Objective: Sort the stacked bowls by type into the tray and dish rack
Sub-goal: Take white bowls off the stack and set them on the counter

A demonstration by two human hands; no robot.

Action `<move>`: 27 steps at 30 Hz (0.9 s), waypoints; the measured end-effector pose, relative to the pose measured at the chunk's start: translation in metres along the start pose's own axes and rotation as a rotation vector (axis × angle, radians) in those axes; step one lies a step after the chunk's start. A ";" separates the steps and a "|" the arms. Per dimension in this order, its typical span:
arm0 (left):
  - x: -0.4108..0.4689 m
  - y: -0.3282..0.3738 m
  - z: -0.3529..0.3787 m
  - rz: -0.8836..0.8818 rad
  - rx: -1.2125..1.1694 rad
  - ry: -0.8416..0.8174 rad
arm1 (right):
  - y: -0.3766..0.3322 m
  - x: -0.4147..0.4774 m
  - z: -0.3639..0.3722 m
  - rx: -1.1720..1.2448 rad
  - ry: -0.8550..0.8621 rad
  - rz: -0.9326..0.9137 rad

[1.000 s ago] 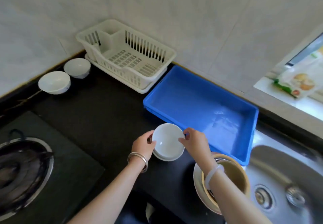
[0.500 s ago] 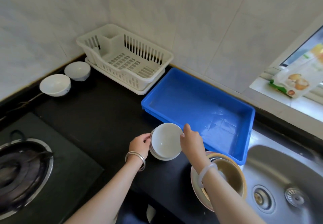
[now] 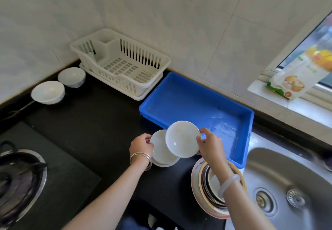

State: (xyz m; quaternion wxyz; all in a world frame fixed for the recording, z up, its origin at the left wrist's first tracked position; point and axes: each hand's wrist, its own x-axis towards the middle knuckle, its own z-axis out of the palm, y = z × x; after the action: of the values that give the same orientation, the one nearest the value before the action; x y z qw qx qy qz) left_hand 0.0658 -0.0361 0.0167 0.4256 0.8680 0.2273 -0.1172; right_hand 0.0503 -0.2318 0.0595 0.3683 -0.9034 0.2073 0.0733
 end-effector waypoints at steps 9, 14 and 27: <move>0.012 0.002 -0.021 -0.050 -0.198 -0.044 | -0.017 0.006 -0.012 0.092 0.018 0.001; 0.033 -0.002 -0.062 -0.070 -0.393 0.029 | -0.056 0.017 -0.012 0.201 -0.006 -0.057; 0.102 -0.083 -0.167 -0.293 -0.685 0.323 | -0.161 0.065 0.105 0.271 -0.276 -0.101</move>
State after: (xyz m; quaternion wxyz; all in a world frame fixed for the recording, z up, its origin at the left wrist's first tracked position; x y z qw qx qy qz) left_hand 0.1153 0.1705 0.0214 0.6278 0.6416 0.4386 0.0436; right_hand 0.1801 -0.0766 0.0678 0.5146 -0.8362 0.1171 0.1493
